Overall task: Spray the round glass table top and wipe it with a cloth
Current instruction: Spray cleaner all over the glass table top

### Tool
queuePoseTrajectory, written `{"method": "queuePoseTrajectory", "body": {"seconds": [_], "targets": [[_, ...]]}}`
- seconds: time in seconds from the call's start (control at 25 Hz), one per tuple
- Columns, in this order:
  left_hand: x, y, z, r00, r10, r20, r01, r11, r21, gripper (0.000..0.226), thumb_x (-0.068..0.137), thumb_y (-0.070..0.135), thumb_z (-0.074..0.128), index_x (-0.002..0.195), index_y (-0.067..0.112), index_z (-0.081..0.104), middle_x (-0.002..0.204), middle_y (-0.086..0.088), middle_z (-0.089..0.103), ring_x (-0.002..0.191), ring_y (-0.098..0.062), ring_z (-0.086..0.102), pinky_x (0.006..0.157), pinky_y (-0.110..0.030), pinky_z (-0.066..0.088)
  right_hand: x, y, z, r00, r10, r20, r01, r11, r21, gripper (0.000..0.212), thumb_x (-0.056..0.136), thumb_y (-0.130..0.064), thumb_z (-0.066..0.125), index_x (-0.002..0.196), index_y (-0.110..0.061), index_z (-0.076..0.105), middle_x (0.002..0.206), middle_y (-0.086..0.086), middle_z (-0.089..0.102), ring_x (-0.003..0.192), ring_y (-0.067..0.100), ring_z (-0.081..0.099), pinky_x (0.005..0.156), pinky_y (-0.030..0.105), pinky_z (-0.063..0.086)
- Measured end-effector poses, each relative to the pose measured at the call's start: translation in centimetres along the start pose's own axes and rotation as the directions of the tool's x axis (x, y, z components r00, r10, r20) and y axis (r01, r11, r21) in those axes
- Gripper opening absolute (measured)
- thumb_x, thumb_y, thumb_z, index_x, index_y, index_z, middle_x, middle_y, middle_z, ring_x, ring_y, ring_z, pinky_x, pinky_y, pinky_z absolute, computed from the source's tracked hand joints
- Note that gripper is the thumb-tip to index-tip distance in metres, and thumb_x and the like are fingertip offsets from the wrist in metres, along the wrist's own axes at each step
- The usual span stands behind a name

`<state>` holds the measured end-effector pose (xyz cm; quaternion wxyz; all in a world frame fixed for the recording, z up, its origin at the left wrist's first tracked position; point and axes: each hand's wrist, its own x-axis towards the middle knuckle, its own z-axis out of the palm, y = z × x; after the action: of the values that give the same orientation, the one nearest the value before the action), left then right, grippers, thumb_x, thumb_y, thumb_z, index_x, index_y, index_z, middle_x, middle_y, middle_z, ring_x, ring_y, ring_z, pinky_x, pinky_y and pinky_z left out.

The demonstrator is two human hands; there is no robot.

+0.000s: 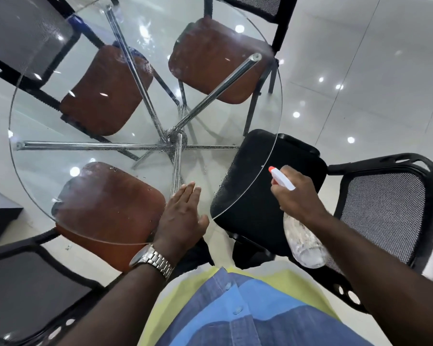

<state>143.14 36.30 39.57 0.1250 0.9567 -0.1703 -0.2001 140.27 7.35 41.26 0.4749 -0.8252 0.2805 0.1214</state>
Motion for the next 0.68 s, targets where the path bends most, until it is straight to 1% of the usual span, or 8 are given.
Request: {"method": "queuePoseTrajectory", "body": {"seconds": [0.08, 0.16, 0.24, 0.36, 0.44, 0.52, 0.6, 0.68], "targets": [[-0.1, -0.1, 0.0, 1.0, -0.01, 0.002, 0.01, 1.0, -0.004, 0.075, 0.09, 0.032, 0.066, 0.156, 0.008, 0.039, 0.165, -0.011, 0.034, 0.156, -0.023, 0.026, 0.129, -0.038, 0.02, 0.8, -0.1, -0.5, 1.0, -0.002, -0.02, 0.002, 1.0, -0.012, 0.011, 0.085, -0.013, 0.062, 0.077, -0.019, 0.056, 0.076, 0.003, 0.059, 0.069, 0.035, 0.061, 0.064, 0.059, 0.061], [-0.1, -0.3, 0.0, 1.0, -0.019, -0.001, 0.019, 1.0, -0.008, 0.075, 0.09, 0.032, 0.067, 0.156, 0.008, 0.041, 0.165, -0.011, 0.035, 0.155, -0.024, 0.028, 0.128, -0.039, 0.022, 1.7, -0.5, -0.8, 0.999, 0.009, -0.039, -0.01, 1.0, -0.017, 0.011, 0.084, -0.014, 0.06, 0.076, -0.018, 0.054, 0.073, 0.001, 0.055, 0.063, 0.027, 0.055, 0.062, 0.061, 0.061], [0.1, -0.5, -0.2, 0.999, -0.037, -0.008, 0.037, 0.999, -0.018, 0.074, 0.09, 0.031, 0.067, 0.156, 0.008, 0.041, 0.165, -0.011, 0.035, 0.155, -0.024, 0.028, 0.129, -0.039, 0.021, 2.6, -1.4, -1.0, 1.0, 0.016, -0.023, -0.016, 0.999, -0.028, 0.008, 0.086, -0.013, 0.06, 0.08, -0.016, 0.056, 0.076, 0.003, 0.054, 0.065, 0.024, 0.055, 0.064, 0.062, 0.061], [0.6, -1.0, -0.7, 0.998, -0.058, -0.016, 0.057, 0.998, -0.032, 0.075, 0.091, 0.032, 0.067, 0.157, 0.009, 0.039, 0.166, -0.011, 0.032, 0.155, -0.024, 0.027, 0.129, -0.037, 0.019, 3.7, -3.3, -0.8, 1.0, -0.007, 0.021, 0.008, 1.0, -0.024, 0.002, 0.09, -0.01, 0.062, 0.088, -0.011, 0.061, 0.084, 0.01, 0.06, 0.071, 0.028, 0.057, 0.067, 0.062, 0.062], [0.9, -1.5, -1.1, 0.998, -0.064, -0.017, 0.063, 0.997, -0.04, 0.076, 0.091, 0.032, 0.067, 0.157, 0.009, 0.038, 0.166, -0.011, 0.032, 0.156, -0.024, 0.027, 0.129, -0.038, 0.018, 4.4, -4.7, -0.1, 0.999, -0.042, 0.027, 0.043, 0.998, -0.039, 0.001, 0.089, -0.01, 0.063, 0.089, -0.009, 0.062, 0.088, 0.015, 0.062, 0.077, 0.04, 0.061, 0.068, 0.062, 0.061], [1.2, -2.1, -1.3, 0.998, -0.061, -0.009, 0.061, 0.997, -0.048, 0.076, 0.09, 0.032, 0.066, 0.157, 0.009, 0.038, 0.166, -0.012, 0.032, 0.155, -0.025, 0.027, 0.129, -0.039, 0.019, 5.2, -6.1, 0.8, 0.997, -0.065, 0.031, 0.067, 0.996, -0.061, 0.004, 0.088, -0.011, 0.062, 0.088, -0.008, 0.06, 0.087, 0.018, 0.061, 0.082, 0.046, 0.063, 0.066, 0.062, 0.06], [1.3, -2.7, -1.4, 0.998, -0.055, 0.002, 0.055, 0.997, -0.056, 0.076, 0.09, 0.032, 0.066, 0.156, 0.008, 0.039, 0.166, -0.013, 0.032, 0.155, -0.026, 0.028, 0.129, -0.041, 0.02, 5.9, -7.5, 1.6, 0.994, -0.09, 0.062, 0.094, 0.994, -0.063, 0.004, 0.084, -0.015, 0.062, 0.084, -0.012, 0.059, 0.082, 0.015, 0.06, 0.079, 0.045, 0.063, 0.064, 0.061, 0.06], [1.3, -3.4, -1.5, 0.998, -0.066, 0.002, 0.066, 0.995, -0.071, 0.076, 0.09, 0.032, 0.066, 0.157, 0.009, 0.038, 0.166, -0.012, 0.032, 0.155, -0.026, 0.028, 0.129, -0.039, 0.018, 6.5, -9.2, 2.6, 0.985, -0.126, 0.118, 0.135, 0.989, -0.065, 0.003, 0.08, -0.015, 0.063, 0.081, -0.017, 0.06, 0.078, 0.007, 0.06, 0.077, 0.039, 0.064, 0.063, 0.059, 0.061]]}}
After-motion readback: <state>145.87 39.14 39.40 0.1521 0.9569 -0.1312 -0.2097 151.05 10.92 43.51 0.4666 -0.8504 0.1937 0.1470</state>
